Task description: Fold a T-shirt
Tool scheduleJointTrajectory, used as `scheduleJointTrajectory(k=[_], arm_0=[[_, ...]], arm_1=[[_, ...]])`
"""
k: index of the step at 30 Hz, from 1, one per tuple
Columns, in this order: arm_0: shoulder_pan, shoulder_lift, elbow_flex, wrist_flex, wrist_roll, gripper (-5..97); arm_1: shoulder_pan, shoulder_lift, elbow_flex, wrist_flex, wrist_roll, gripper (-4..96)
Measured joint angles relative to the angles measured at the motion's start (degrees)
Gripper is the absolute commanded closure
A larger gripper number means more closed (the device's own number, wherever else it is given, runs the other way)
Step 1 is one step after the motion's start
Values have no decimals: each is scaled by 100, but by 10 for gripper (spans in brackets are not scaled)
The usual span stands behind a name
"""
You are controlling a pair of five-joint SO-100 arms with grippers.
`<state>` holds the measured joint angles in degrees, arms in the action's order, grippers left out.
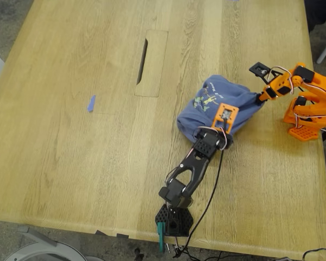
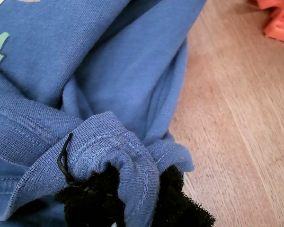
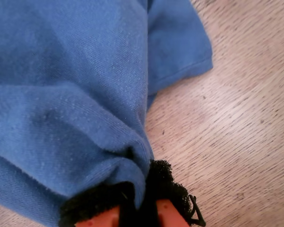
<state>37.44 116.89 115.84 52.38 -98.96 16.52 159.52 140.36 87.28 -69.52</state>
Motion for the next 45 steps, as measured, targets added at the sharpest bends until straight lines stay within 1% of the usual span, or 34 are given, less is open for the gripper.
scheduleJointTrajectory(k=[9,16,18,20,22,29,35,36,38,41,43,45], arm_0=[[105,773,1635,-1266,0,916],[44,1731,2681,-1354,9,894],[35,1872,2795,-1354,9,852],[70,1898,2839,-1406,9,813],[158,1898,2883,-1415,9,795],[431,1907,3234,-1389,-53,781],[448,2057,3498,-1415,-53,774],[448,2074,3516,-1415,-53,764],[457,2074,3533,-1503,-18,712],[510,2074,3533,-1652,141,551],[571,2074,3533,-1723,220,472],[580,2074,3533,-1758,264,404]], arm_1=[[123,1037,1011,-18,0,914],[598,1222,1362,-193,-9,914],[668,1274,1433,-229,-9,914],[712,1397,1503,-220,-9,914],[844,1450,1503,-185,-9,914],[1318,1907,1802,-26,9,914],[1477,2048,1863,-35,9,911],[1477,2092,1863,-53,9,881],[1477,2206,1863,-62,18,831],[1477,2355,1916,-141,123,735],[1477,2496,1925,-185,185,652],[1485,2602,1934,-229,272,600]])
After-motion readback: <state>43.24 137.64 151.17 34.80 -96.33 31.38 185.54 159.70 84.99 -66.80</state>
